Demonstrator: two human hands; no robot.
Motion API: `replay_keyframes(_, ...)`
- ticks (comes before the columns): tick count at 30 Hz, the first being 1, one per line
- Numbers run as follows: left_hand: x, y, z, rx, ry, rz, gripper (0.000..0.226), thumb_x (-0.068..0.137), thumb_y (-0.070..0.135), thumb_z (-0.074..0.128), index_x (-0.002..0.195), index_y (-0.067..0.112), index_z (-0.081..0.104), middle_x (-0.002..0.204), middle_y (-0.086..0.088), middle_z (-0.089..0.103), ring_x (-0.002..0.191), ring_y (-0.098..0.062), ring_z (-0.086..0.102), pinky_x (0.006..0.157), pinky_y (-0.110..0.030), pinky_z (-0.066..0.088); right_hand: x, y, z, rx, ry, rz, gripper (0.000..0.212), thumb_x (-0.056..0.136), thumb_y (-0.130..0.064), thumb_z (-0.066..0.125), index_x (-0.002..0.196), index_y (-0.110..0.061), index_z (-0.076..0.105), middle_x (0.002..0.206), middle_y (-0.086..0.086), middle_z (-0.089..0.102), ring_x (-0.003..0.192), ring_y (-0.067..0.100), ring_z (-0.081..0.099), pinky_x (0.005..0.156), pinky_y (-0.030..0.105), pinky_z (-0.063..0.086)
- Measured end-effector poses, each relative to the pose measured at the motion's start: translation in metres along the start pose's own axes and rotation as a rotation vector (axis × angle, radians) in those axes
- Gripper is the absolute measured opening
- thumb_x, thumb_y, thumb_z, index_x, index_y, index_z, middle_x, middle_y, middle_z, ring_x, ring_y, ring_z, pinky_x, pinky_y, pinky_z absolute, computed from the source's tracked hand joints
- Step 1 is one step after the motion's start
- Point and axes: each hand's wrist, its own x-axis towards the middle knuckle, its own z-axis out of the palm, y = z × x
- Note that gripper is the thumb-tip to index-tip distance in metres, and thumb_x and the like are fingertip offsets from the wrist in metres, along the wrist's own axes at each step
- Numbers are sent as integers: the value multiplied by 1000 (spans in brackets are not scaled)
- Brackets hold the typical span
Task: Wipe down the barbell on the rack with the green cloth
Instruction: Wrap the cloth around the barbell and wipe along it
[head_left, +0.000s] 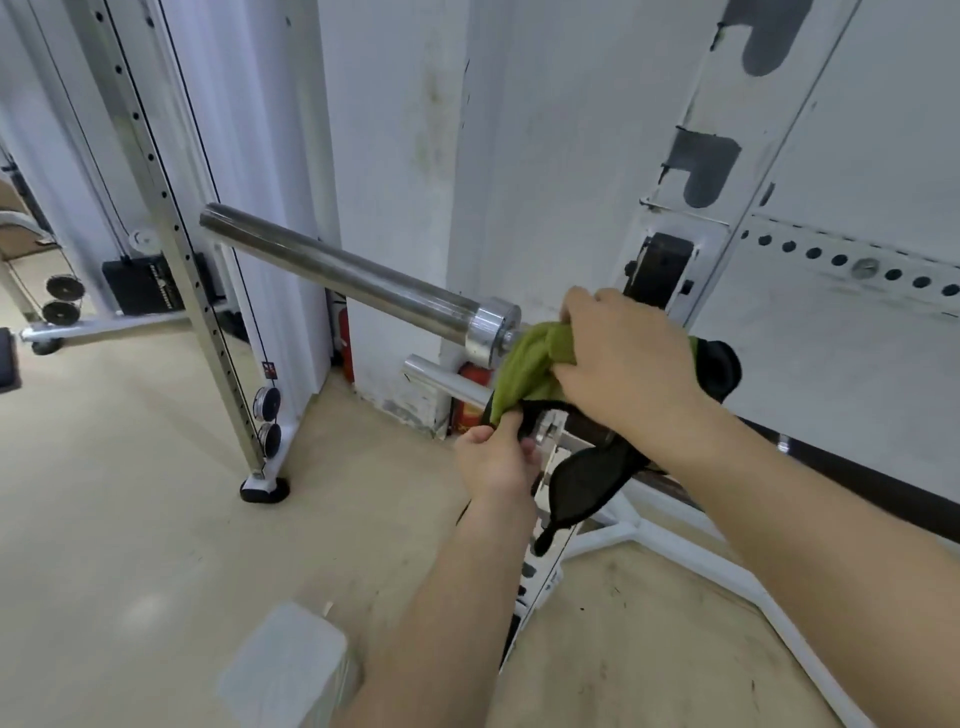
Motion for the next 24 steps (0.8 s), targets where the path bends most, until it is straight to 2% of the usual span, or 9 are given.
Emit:
replay_keyframes(3, 0, 13, 19, -180, -125, -35, 8, 94, -3, 61, 100, 1, 58, 88, -15, 69, 75, -18, 71, 79, -27, 58, 19, -1, -7, 313, 100, 102, 25, 83, -9, 59, 105, -22, 62, 99, 3, 66, 88, 29, 60, 71, 38, 49)
replay_keyframes(4, 0, 17, 24, -220, -145, -33, 13, 94, -8, 56, 106, -2, 60, 91, -17, 71, 86, -22, 72, 92, -32, 55, 23, -3, -4, 391, 152, 131, 26, 86, -7, 58, 107, -21, 64, 101, 3, 69, 92, 29, 61, 77, 39, 49)
replay_keyframes(5, 2, 19, 29, -250, -149, -35, 23, 95, -12, 50, 114, -3, 60, 97, -19, 71, 97, -26, 70, 101, -37, 51, 27, -6, 2, 409, 160, 143, 24, 90, -7, 56, 109, -18, 64, 102, 5, 69, 95, 30, 62, 78, 39, 48)
replay_keyframes(7, -3, 20, 30, -260, -200, -45, 32, 99, -7, 43, 124, 0, 61, 113, -20, 69, 114, -30, 64, 108, -42, 45, 31, -14, 17, 245, -9, 125, 13, 97, -17, 48, 101, -13, 60, 93, 9, 65, 90, 35, 62, 71, 37, 41)
replay_keyframes(10, -12, 15, 28, -237, -335, -50, 34, 104, 19, 41, 128, 12, 64, 122, -8, 70, 123, -22, 60, 111, -38, 41, 39, -24, 17, 56, -305, 56, 27, 101, -30, 36, 87, -14, 51, 85, 7, 54, 80, 30, 54, 69, 35, 36)
replay_keyframes(13, -6, 12, 33, -239, -438, -20, 36, 105, 33, 43, 130, 18, 63, 125, -5, 69, 125, -20, 59, 113, -39, 38, 44, -21, 8, 61, -450, 0, 35, 102, -37, 33, 92, -13, 56, 89, 6, 57, 81, 27, 54, 69, 35, 36)
replay_keyframes(17, 10, 1, 42, -178, -439, 43, 35, 104, 32, 47, 130, 14, 61, 122, -11, 69, 118, -25, 63, 110, -48, 42, 29, -16, 3, -124, -333, -110, 32, 105, -33, 38, 80, -15, 48, 79, 5, 51, 71, 23, 50, 64, 34, 38)
replay_keyframes(20, 19, -7, 32, -21, -467, 152, 31, 101, 33, 51, 120, 14, 66, 114, -8, 71, 112, -23, 63, 112, -51, 38, 16, -5, -11, -176, -280, -84, 27, 101, -24, 50, 77, -14, 43, 67, 3, 36, 55, 19, 39, 54, 32, 36)
replay_keyframes(24, 17, -20, 17, 231, -495, 184, 20, 91, 31, 61, 101, 23, 76, 111, -11, 73, 115, -28, 64, 110, -46, 42, -1, 10, -16, -189, -207, 5, 12, 96, -21, 57, 87, -12, 60, 67, 2, 38, 60, 26, 46, 50, 30, 31)
